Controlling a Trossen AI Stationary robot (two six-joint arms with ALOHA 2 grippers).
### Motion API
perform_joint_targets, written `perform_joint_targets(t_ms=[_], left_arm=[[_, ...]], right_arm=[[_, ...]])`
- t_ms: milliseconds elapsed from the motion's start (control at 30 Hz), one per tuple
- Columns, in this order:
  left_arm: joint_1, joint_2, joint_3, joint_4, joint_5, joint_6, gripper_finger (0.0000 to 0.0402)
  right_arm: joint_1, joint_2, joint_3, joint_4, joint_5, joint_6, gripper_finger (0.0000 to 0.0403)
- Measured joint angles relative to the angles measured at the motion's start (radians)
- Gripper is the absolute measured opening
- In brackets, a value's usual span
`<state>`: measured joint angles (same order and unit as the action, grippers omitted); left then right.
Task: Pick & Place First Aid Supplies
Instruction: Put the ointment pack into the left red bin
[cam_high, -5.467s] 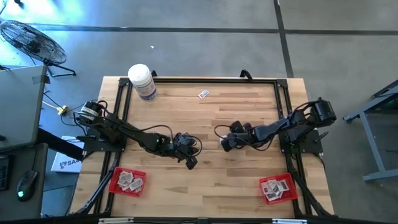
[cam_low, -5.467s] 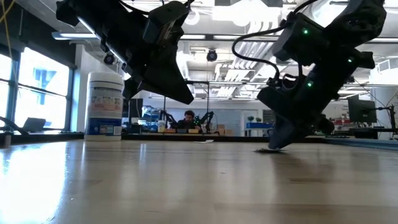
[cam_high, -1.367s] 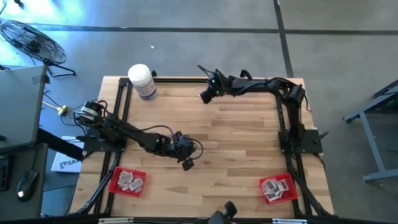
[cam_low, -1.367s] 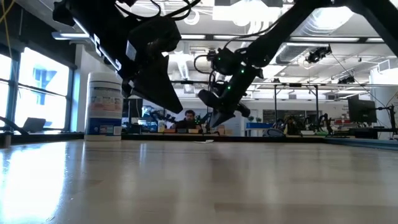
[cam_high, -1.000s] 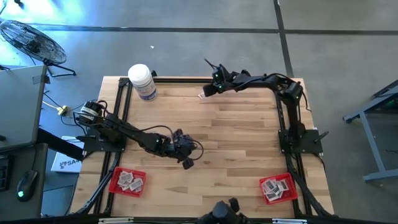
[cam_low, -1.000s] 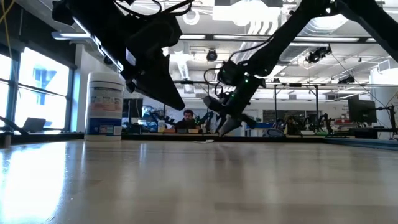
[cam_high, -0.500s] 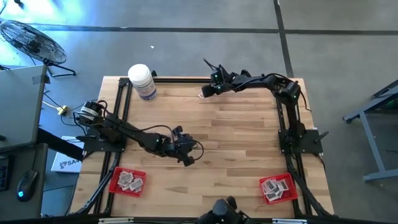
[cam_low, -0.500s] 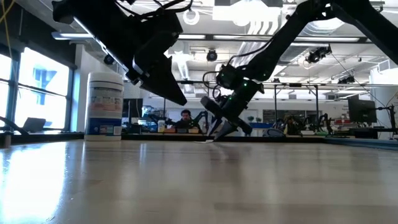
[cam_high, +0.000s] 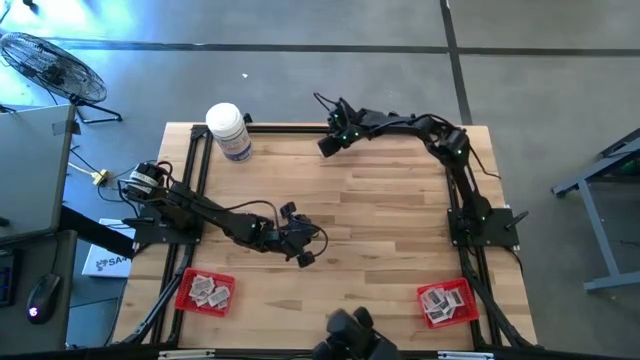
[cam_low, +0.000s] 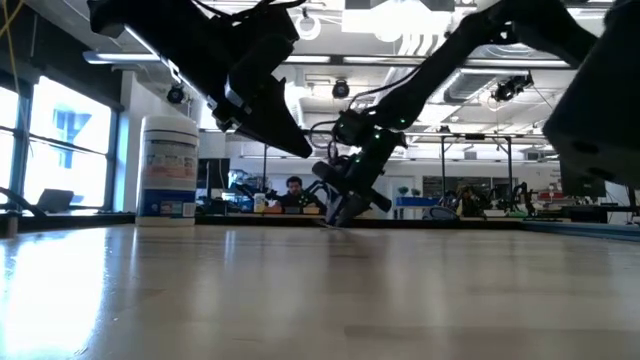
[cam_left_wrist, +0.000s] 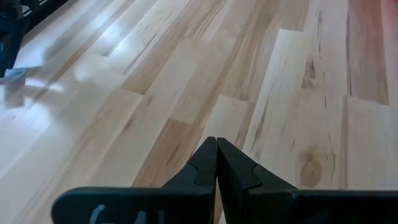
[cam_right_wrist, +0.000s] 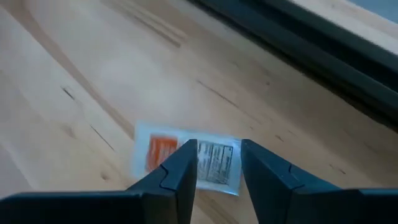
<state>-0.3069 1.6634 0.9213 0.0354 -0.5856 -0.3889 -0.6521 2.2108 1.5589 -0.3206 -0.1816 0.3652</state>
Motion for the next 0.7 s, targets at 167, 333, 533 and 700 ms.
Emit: perform_joint_targets(t_ms=[167, 333, 533, 700], left_arm=[[-0.001, 0.0, 0.001, 0.002, 0.002, 0.0, 0.0001], [-0.001, 0.0, 0.001, 0.0, 0.002, 0.0, 0.0001], [-0.001, 0.0, 0.001, -0.009, 0.017, 0.0, 0.0001], [-0.001, 0.0, 0.001, -0.009, 0.034, 0.0, 0.0001]], right_arm=[[0.005, 0.034, 0.099, -0.158, 0.035, -0.054, 0.0119], [0.004, 0.035, 0.083, -0.181, 0.07, -0.04, 0.0119], [-0.002, 0.034, 0.083, -0.215, 0.073, 0.0, 0.0119], [0.0, 0.031, 0.084, -0.284, 0.108, -0.031, 0.0119]])
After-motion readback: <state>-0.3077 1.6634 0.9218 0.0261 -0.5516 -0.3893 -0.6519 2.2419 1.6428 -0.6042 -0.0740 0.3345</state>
